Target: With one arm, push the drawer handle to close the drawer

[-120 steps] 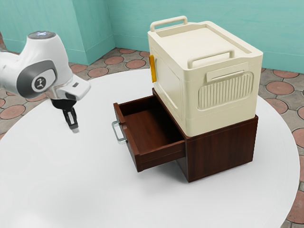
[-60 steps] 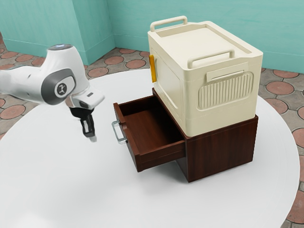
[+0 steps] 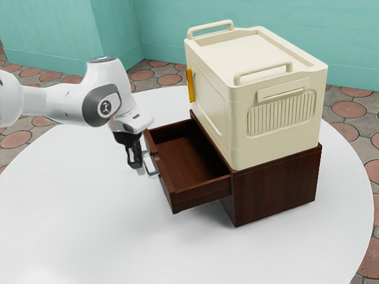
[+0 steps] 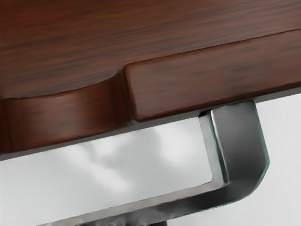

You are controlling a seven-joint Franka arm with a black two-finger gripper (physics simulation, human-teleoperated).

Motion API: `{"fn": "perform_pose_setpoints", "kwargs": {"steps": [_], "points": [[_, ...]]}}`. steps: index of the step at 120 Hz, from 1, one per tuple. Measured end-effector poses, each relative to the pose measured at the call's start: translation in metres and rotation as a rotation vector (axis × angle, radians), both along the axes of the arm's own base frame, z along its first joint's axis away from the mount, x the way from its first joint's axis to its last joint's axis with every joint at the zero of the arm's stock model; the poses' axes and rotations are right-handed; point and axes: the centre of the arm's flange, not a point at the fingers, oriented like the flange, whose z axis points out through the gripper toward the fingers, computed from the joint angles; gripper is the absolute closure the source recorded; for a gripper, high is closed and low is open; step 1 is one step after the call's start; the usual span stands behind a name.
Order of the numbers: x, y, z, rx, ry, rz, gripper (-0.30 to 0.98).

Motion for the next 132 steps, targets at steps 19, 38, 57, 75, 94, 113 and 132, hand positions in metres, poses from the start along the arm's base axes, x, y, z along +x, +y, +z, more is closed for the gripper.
{"fn": "perform_pose_setpoints", "kwargs": {"steps": [19,38,57,75,94,113,132], "points": [[0.017,-0.003,-0.009,-0.033,-0.007,0.002,0.8],[0.04,-0.017,-0.016,-0.057,-0.029,-0.019,0.8],[0.058,-0.024,-0.017,-0.083,-0.051,-0.024,0.79],[0.073,-0.029,-0.019,-0.108,-0.067,-0.023,0.79],[0.09,-0.04,-0.018,-0.131,-0.088,-0.035,0.78],[0.102,-0.053,-0.018,-0.143,-0.102,-0.055,0.79],[0.112,-0.065,-0.017,-0.155,-0.117,-0.072,0.78]]}}
